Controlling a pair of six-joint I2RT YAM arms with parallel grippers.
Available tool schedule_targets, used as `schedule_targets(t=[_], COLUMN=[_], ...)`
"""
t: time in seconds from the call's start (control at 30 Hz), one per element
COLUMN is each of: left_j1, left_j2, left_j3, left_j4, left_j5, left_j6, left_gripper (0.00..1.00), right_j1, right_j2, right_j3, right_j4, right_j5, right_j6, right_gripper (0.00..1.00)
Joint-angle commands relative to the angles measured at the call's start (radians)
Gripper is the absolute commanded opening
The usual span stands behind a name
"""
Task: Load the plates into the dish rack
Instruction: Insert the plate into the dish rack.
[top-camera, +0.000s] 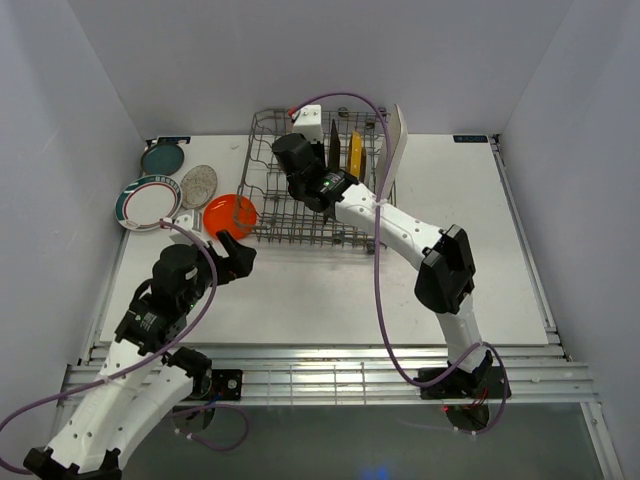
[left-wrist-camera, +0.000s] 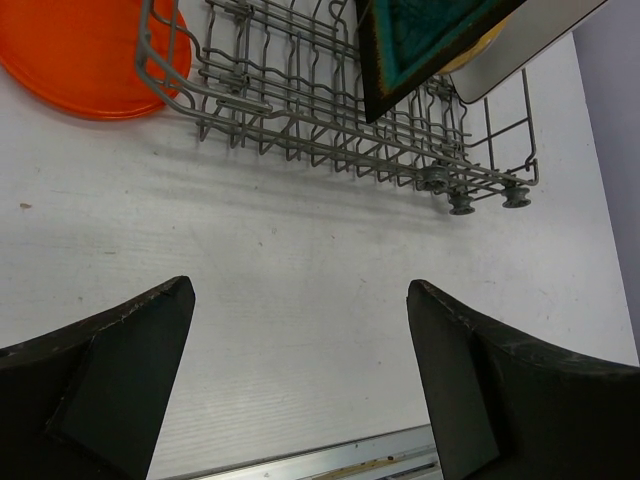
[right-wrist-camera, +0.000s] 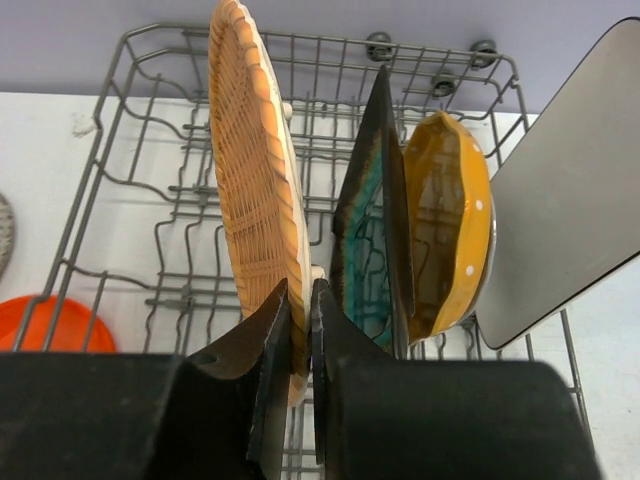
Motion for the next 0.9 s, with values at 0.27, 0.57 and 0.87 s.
schedule_targets(t=[0.27,0.57,0.87], left_j1=[-0.001,-0.003,-0.001], left_j2=[-0.001,-0.023,-0.021], left_j3=[-0.006,-0.006,-0.009], left_j4=[0.009,0.010,0.012], left_j5=[0.002,0.003,0.017], left_j6=[0.013,0.013,0.014], left_gripper=[0.98,0.98,0.98], right_j1=[0.003,0.003,0.002], right_j2=[0.097,0.177,0.215], right_j3=[0.101,0.120,0.086], right_j4=[0.165,0.210,0.322], right_j5=[0.187,0.226,0.283], right_j6=[-0.106,-0.127,-0.184], right_gripper=[0.08,0.08,0.08])
